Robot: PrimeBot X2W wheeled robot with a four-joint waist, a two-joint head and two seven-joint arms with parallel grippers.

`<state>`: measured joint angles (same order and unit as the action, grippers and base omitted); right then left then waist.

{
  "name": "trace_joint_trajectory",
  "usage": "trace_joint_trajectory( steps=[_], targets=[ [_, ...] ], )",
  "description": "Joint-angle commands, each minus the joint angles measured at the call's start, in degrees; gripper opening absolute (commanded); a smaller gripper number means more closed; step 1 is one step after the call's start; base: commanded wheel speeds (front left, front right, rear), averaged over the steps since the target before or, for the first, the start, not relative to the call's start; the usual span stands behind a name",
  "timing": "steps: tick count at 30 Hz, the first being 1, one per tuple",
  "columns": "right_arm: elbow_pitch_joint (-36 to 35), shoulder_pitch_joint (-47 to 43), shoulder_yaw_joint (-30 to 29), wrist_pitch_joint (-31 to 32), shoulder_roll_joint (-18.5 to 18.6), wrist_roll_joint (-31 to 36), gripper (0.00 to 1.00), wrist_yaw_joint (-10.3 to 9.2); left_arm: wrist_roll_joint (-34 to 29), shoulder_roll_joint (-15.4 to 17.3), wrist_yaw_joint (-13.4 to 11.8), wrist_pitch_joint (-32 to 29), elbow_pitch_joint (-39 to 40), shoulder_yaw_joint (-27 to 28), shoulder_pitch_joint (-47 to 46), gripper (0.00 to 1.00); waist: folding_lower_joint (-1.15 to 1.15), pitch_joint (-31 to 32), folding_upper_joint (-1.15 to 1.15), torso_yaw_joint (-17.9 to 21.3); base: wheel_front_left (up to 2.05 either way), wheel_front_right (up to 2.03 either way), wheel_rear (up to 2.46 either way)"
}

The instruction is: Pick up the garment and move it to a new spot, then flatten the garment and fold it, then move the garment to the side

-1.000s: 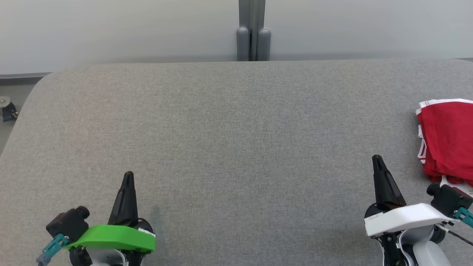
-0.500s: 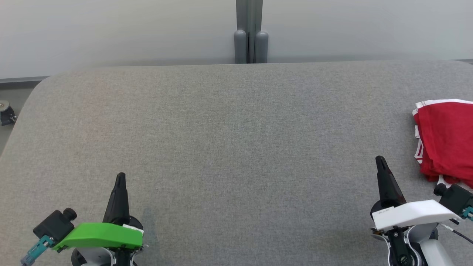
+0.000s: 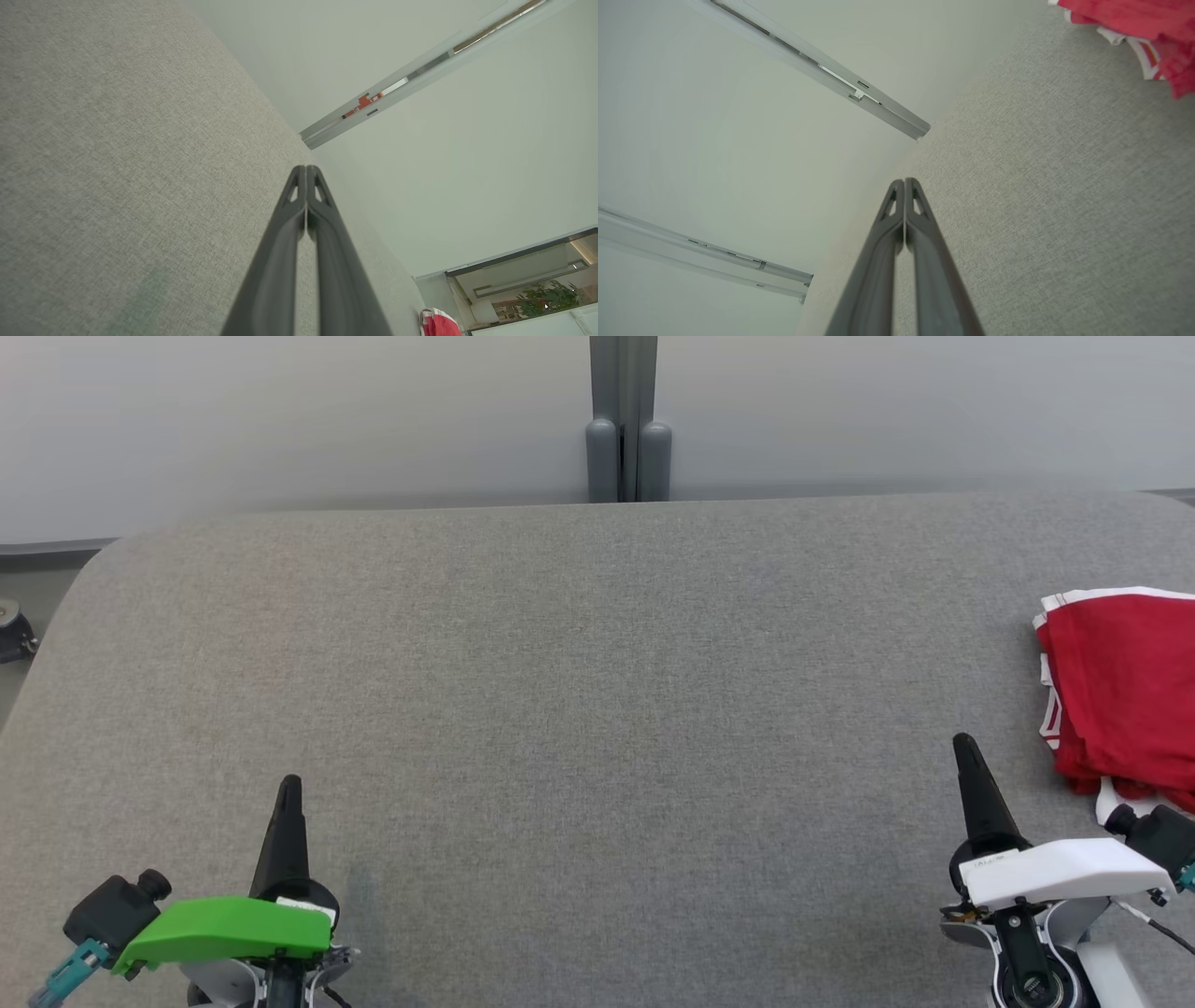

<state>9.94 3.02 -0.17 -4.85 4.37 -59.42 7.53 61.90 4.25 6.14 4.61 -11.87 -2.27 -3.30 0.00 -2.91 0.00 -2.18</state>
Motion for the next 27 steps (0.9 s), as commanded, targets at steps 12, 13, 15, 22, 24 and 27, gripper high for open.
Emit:
trace_joint_trajectory(
  steps=[12,13,15,22,24,27],
  targets=[
    [0.56,1.69,-0.96,2.25,0.42,-8.29,0.00,-0.04,7.79,0.47,0.61,-2.04,-0.14,1.60,-1.96,0.00,0.00,0.47,0.00,0.38,0.00,0.00,0.00],
    [0.65,1.74,-1.03,2.38,0.42,-8.95,0.00,-0.03,8.38,0.48,0.63,-2.21,-0.17,1.71,-2.00,0.00,0.00,0.51,0.00,0.41,0.00,0.00,0.00],
    [0.78,1.83,-1.16,2.72,0.43,-10.09,0.00,-0.04,9.42,0.48,0.67,-2.51,-0.25,1.90,-2.06,0.00,0.00,0.59,0.00,0.47,0.00,0.00,0.00],
    [1.25,2.12,-1.61,3.74,0.41,-13.77,0.00,-0.04,12.83,0.47,0.82,-3.54,-0.50,2.63,-2.27,0.00,0.00,0.84,0.00,0.67,0.00,0.00,0.00],
    [1.40,2.20,-1.74,4.01,0.41,-14.85,0.00,-0.04,13.81,0.46,0.86,-3.88,-0.58,2.88,-2.35,0.00,0.00,0.92,0.00,0.74,0.00,0.00,0.00],
    [1.59,2.25,-1.91,4.46,0.39,-16.34,0.00,-0.04,15.18,0.45,0.93,-4.29,-0.68,3.17,-2.43,0.00,0.00,1.03,0.00,0.82,0.00,0.00,0.00]
  ],
)
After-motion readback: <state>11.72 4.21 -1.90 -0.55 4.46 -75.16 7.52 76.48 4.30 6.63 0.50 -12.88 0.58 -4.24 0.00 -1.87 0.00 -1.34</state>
